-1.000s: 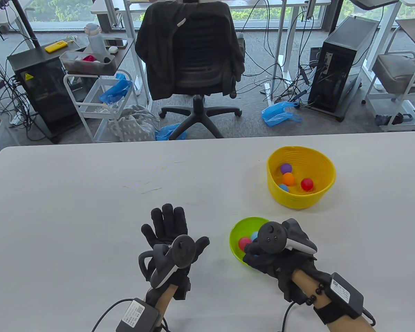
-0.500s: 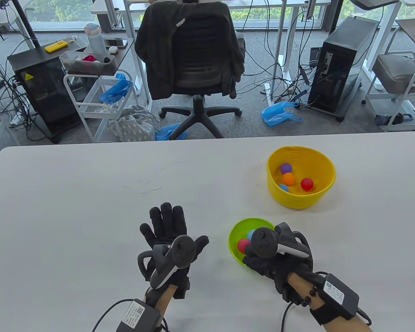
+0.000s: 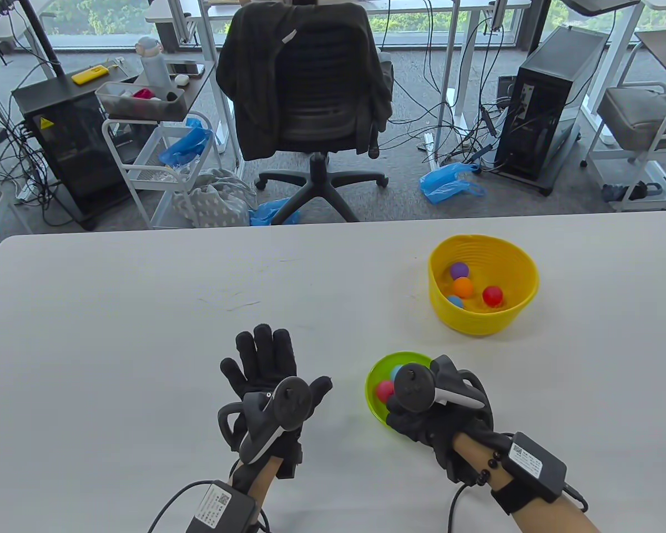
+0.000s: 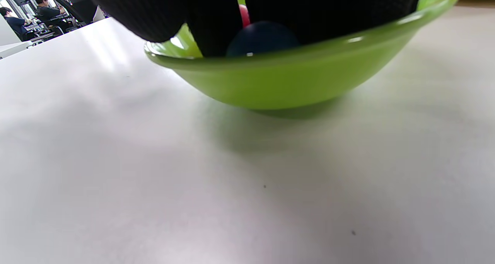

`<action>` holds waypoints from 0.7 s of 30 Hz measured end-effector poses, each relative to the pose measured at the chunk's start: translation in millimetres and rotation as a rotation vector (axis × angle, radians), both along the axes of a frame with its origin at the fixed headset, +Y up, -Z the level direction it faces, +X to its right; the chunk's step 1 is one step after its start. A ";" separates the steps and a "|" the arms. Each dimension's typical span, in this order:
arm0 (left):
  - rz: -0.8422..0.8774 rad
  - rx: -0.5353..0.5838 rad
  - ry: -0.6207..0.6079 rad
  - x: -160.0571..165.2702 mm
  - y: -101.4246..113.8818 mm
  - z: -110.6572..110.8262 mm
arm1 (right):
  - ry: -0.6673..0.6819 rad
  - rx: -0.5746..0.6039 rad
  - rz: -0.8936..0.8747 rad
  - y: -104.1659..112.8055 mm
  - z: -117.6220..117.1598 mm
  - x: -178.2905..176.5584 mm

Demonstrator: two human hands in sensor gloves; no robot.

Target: Toss ping pong balls into fabric basket

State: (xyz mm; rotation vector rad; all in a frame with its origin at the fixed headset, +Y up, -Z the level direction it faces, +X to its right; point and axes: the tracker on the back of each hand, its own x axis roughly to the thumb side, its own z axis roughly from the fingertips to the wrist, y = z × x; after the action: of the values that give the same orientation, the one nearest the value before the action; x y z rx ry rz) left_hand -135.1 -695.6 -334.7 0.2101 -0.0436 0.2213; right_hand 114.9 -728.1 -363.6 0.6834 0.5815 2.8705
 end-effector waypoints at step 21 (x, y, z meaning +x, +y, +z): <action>-0.006 -0.008 -0.024 4.5 -1.7 -0.1 | 0.031 0.293 -0.416 52.4 11.7 49.5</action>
State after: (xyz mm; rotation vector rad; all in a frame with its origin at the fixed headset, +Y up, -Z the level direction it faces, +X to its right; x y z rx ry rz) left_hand -130.6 -697.2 -334.9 0.1989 -0.0670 0.2178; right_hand 164.4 -675.7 -351.9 0.7818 0.0084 2.5712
